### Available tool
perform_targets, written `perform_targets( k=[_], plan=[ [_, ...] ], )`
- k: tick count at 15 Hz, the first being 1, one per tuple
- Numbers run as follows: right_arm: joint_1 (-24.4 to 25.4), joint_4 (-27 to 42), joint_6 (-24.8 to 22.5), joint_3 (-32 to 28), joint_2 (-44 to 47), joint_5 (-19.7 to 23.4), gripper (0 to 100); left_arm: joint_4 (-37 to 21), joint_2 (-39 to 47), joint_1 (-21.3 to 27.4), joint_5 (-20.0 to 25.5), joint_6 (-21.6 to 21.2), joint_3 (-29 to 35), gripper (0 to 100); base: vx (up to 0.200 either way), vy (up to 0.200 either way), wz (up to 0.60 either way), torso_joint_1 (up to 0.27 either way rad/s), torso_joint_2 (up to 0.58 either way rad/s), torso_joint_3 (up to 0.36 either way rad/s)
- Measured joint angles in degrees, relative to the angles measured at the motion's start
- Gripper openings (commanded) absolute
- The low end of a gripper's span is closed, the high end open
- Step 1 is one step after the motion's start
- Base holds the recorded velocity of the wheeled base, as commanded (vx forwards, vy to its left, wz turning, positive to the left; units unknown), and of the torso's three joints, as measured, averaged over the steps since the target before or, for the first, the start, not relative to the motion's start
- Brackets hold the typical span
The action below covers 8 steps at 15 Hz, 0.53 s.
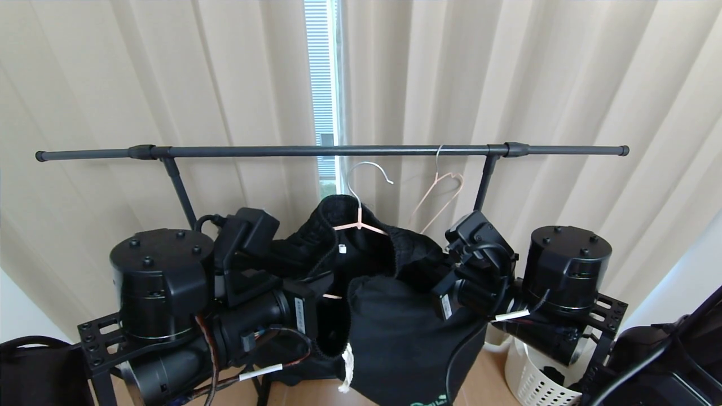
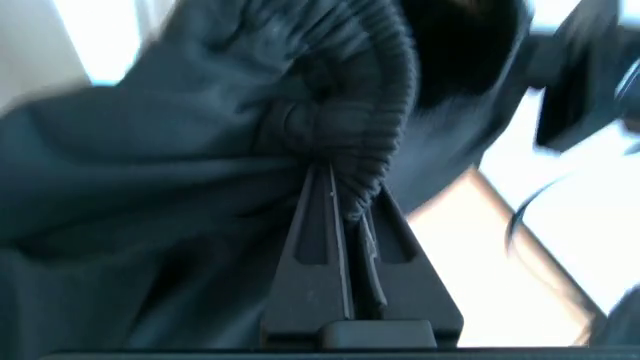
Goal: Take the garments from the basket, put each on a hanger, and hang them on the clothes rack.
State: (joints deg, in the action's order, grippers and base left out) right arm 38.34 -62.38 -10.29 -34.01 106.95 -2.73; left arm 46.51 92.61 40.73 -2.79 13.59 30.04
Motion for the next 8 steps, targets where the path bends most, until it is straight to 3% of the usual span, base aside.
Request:
perform_targets(
  k=[2,3,8],
  plan=[
    [0.1,0.0,0.0,0.1,0.0,0.0,0,0.5,0.9,0.1,0.0,0.1,-0.6,0,0.0,0.0,0.0,0.0,0.0,0.0],
    [0.2,0.0,0.0,0.1,0.0,0.0,0,0.6,1.2,0.2,0.0,0.1,-0.7,100,0.0,0.0,0.0,0.0,0.0,0.0],
    [0.2,0.0,0.0,0.2,0.0,0.1,0,0.7,1.8,0.3,0.0,0.3,-0.9,100,0.0,0.0,0.0,0.0,0.0,0.0]
  ],
)
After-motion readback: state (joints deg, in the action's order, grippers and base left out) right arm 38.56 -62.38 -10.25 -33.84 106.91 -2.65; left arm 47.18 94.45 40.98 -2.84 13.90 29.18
